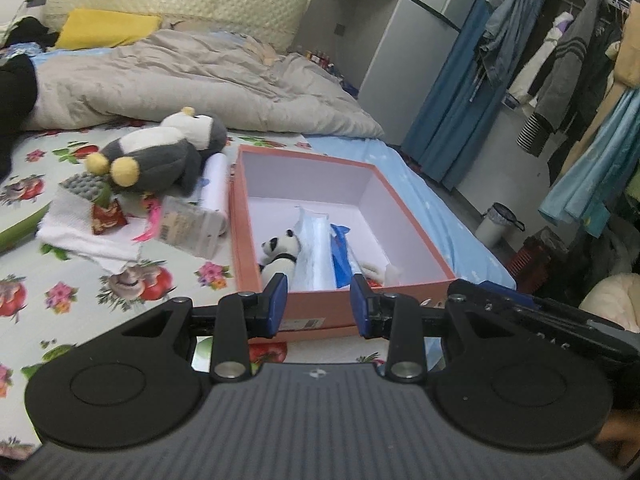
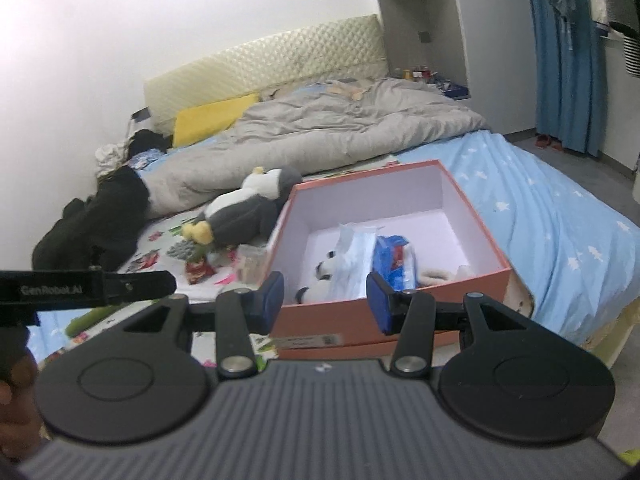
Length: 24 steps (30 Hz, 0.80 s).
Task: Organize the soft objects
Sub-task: 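Lift both tools up away from the pink box, then move both tools toward the red wrapper and clear sachet on the bedspread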
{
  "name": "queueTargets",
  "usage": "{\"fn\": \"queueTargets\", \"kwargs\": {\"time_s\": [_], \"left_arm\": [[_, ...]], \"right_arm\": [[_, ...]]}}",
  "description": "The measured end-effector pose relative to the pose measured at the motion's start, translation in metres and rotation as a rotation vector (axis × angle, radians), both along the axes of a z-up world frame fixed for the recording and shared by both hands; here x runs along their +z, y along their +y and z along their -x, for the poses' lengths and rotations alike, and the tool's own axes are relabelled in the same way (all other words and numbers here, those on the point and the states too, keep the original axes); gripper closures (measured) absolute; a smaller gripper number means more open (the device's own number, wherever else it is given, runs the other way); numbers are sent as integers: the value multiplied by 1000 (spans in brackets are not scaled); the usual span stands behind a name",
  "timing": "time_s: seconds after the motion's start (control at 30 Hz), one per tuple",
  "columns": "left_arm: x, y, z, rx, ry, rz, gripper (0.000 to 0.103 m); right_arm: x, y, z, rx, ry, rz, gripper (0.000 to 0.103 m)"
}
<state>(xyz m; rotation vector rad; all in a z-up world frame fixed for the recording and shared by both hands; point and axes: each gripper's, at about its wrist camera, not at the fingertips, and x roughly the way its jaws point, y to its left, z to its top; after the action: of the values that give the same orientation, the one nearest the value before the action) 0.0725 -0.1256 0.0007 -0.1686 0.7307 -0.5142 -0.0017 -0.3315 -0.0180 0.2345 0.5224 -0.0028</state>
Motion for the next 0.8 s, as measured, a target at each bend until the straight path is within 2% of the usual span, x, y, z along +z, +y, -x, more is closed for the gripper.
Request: {"fn": "queueTargets", "kwargs": {"time_s": [0.5, 0.8], "left_arm": [[2, 75, 54, 173, -29, 10, 63], [-9, 117, 83, 278, -23, -13, 63]], "right_arm": [[-13, 74, 7, 215, 40, -3, 54], [-28, 121, 12, 324, 76, 21, 54]]}}
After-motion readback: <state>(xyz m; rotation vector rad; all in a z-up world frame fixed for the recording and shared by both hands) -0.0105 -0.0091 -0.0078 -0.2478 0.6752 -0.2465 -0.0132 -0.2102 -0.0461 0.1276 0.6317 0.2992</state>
